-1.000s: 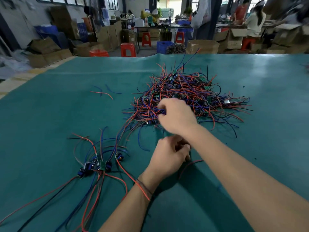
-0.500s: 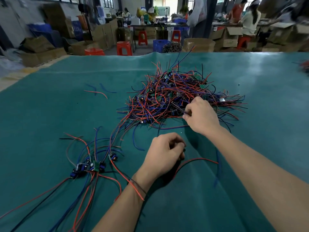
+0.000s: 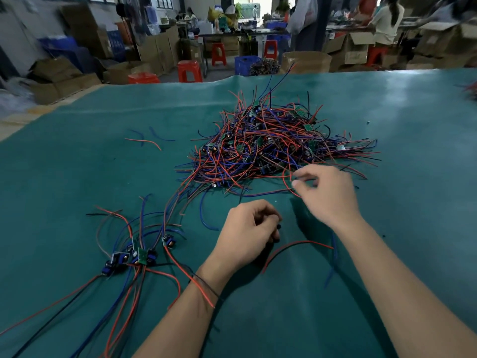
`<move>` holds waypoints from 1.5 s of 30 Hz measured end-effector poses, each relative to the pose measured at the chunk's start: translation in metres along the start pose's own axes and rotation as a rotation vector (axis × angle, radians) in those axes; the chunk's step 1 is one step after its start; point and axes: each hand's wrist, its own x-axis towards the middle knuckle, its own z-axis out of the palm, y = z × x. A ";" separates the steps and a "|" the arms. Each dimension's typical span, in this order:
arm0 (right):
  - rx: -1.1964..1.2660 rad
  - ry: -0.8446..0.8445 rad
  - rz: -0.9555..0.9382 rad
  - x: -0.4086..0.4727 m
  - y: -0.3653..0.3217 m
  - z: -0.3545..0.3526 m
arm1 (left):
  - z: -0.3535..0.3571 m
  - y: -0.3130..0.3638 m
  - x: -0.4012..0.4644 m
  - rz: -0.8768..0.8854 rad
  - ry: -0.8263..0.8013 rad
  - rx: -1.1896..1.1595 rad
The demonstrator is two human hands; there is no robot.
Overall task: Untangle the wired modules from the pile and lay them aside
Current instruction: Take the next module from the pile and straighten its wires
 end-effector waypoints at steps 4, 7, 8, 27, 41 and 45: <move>-0.247 -0.110 -0.031 -0.004 0.003 0.018 | -0.001 0.001 0.000 -0.013 -0.001 -0.039; -0.037 -0.065 0.028 -0.005 0.003 0.016 | -0.001 0.001 0.000 -0.017 0.003 -0.051; 0.038 -0.055 0.065 -0.006 0.004 0.013 | -0.001 0.001 0.000 -0.016 0.001 -0.050; 1.706 -0.582 0.382 -0.022 -0.028 -0.029 | -0.003 0.000 0.003 0.018 0.059 -0.171; 0.870 -0.308 0.004 -0.034 -0.029 0.003 | -0.005 0.004 0.000 0.035 -0.011 -0.369; 0.654 -0.340 -0.117 -0.036 -0.027 0.010 | -0.005 0.002 0.002 -0.008 0.055 -0.390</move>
